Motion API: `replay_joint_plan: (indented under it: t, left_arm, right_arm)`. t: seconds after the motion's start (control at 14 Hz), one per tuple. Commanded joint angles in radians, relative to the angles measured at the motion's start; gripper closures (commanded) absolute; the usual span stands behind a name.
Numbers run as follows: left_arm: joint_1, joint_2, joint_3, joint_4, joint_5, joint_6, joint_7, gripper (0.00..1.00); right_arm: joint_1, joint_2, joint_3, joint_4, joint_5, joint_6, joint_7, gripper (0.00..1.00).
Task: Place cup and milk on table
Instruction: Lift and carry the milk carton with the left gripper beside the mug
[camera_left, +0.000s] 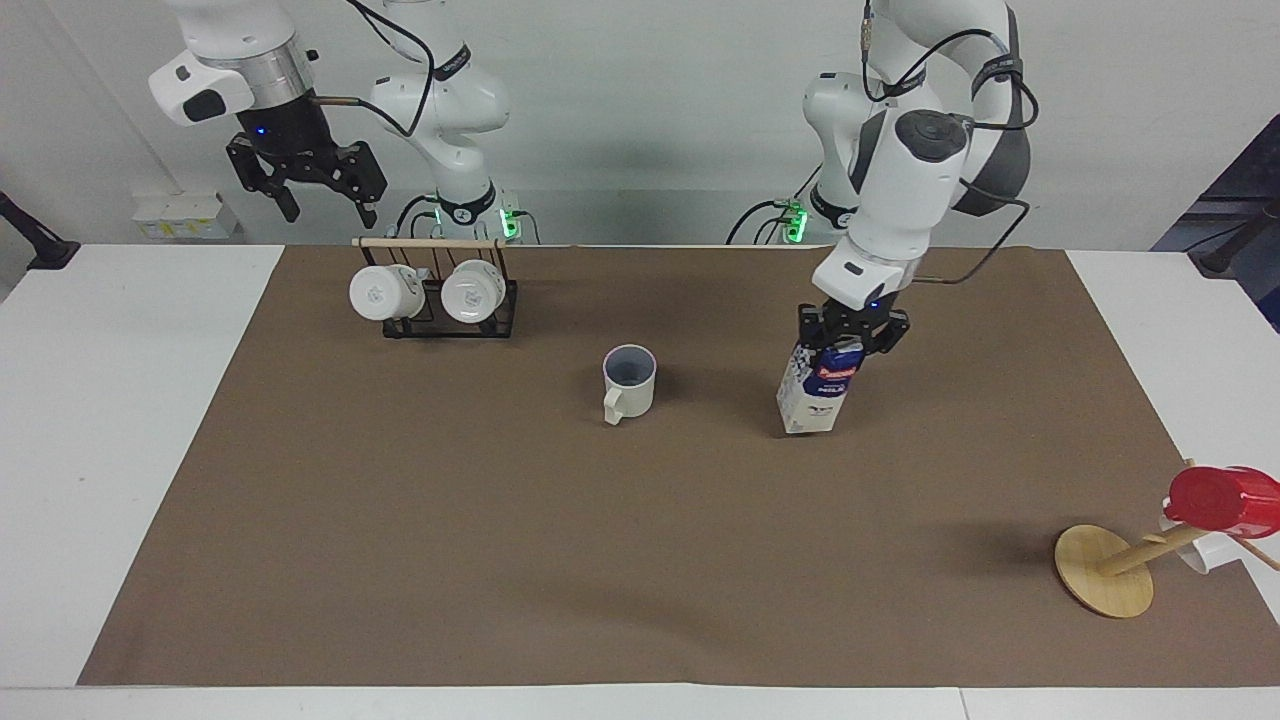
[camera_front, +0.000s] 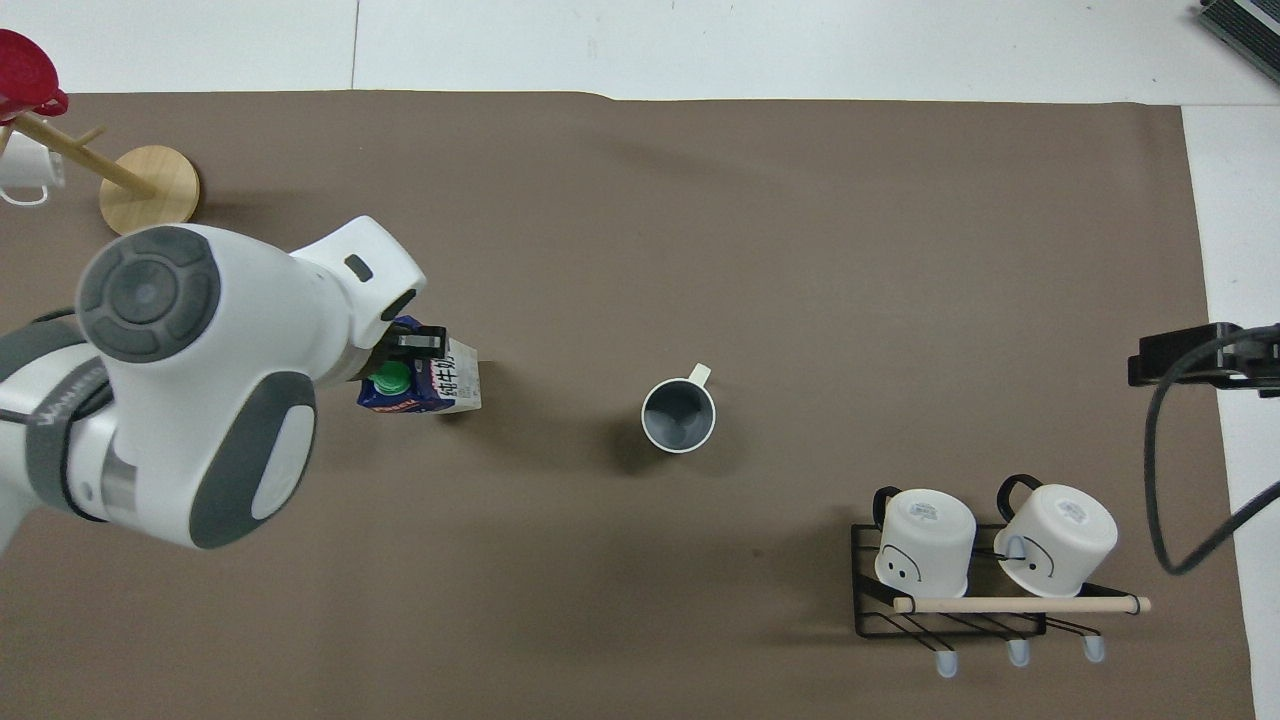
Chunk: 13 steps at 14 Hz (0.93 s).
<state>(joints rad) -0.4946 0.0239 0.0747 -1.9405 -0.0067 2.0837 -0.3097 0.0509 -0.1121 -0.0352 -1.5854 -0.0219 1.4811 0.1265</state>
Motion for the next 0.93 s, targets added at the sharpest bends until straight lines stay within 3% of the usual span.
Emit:
replay_joint_plan:
  t: [0.0,0.29,0.71,0.86]
  left_arm:
    - [-0.105,0.033,0.019,0.044,-0.001,0.008,-0.133,0.43]
    - [-0.205,0.103,0.019,0.087,-0.002,0.053,-0.236,0.43]
    - [-0.248,0.108,0.005,0.074,-0.010,0.084,-0.241,0.39]
    - [-0.248,0.107,0.004,0.069,-0.012,0.079,-0.236,0.18]
  right_arm:
    - [-0.013,-0.008,0.006,-0.011,0.007,-0.013,-0.031,0.00]
    - [-0.013,-0.014,0.006,-0.024,0.008,-0.012,-0.030,0.00]
    - [-0.020,-0.014,0.006,-0.024,0.008,-0.012,-0.031,0.00]
    - [-0.020,-0.014,0.006,-0.024,0.008,-0.012,-0.031,0.00]
